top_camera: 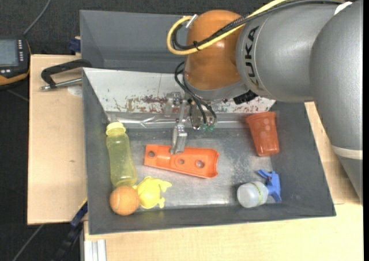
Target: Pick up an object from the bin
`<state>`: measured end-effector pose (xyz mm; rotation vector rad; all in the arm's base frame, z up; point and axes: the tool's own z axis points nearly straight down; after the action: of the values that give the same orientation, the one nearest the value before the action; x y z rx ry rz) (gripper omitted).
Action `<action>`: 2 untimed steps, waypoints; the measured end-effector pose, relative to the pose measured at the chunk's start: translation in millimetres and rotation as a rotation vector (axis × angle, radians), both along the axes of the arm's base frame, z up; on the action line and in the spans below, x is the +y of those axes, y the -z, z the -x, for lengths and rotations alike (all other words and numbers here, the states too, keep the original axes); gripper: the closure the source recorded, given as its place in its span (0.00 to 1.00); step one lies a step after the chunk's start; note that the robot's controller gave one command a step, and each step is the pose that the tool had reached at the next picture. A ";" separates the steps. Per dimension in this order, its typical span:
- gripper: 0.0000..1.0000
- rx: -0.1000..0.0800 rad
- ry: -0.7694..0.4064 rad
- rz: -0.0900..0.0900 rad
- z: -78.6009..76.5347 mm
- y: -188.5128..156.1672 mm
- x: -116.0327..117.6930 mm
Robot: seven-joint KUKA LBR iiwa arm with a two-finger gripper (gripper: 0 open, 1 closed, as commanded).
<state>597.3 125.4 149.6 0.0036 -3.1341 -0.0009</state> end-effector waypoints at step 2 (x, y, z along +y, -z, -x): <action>0.00 -0.006 -0.054 -0.002 48.2 38.7 -41.8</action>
Offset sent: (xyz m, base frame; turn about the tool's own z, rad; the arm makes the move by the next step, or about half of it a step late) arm -0.0623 -0.0550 -0.0518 -0.0641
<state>549.1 83.6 110.9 0.0887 -3.1388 -0.0042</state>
